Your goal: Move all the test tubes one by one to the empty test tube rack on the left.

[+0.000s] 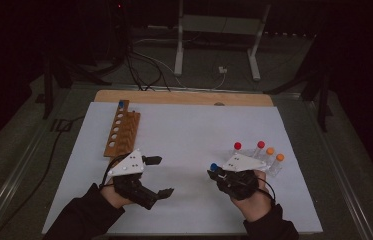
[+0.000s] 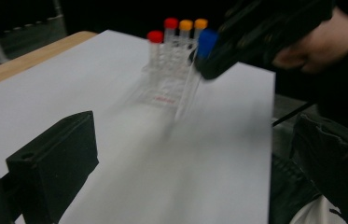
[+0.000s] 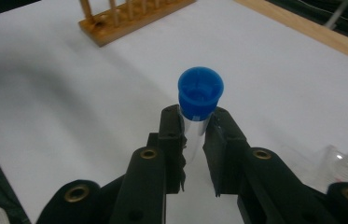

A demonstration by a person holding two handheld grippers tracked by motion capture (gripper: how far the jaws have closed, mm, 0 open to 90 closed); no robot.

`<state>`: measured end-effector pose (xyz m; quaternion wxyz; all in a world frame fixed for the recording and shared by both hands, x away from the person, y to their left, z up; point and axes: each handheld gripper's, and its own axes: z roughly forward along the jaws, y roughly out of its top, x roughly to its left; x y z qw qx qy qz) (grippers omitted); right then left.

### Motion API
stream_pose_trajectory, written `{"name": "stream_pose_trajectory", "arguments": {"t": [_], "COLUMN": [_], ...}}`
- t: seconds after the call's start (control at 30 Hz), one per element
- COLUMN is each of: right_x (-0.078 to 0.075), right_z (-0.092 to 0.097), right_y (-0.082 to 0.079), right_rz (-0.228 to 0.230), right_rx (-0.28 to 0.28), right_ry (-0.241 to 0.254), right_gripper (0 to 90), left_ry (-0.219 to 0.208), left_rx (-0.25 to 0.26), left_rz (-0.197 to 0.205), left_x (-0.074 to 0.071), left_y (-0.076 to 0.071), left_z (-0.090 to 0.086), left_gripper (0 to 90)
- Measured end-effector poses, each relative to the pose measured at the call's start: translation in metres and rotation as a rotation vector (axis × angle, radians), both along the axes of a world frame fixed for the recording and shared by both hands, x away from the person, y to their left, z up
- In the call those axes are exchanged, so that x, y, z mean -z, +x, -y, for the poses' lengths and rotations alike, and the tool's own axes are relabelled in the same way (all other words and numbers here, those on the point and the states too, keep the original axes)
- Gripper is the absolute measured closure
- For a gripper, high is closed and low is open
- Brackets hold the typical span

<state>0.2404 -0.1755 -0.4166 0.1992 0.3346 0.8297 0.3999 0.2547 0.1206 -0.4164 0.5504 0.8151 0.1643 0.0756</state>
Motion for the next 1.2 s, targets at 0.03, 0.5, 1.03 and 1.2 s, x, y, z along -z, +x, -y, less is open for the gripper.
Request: {"name": "stream_pose_trajectory", "arguments": {"t": [0.03, 0.5, 1.03, 1.2], "right_x": [0.001, 0.012, 0.012, 0.012], "right_z": [-0.002, -0.019, -0.019, -0.019], "right_y": [-0.001, -0.008, -0.008, -0.008], "right_rz": [-0.001, -0.029, -0.035, -0.035], "right_rx": [-0.008, -0.086, -0.094, -0.09], "right_ry": [0.0, -0.01, 0.0, -0.001], "right_gripper": [76.7, 76.7, 76.7, 76.7], "left_ry": [-0.001, -0.004, 0.037, 0.044], "left_rx": [0.011, 0.077, 0.089, 0.109], "left_rz": [0.001, 0.004, 0.036, 0.036], "left_x": [-0.001, -0.003, 0.007, 0.008], "left_y": [0.0, 0.012, 0.02, 0.02], "left_z": [0.003, 0.047, 0.074, 0.076], "left_gripper": [2.2, 17.0, 60.8, 70.0]}}
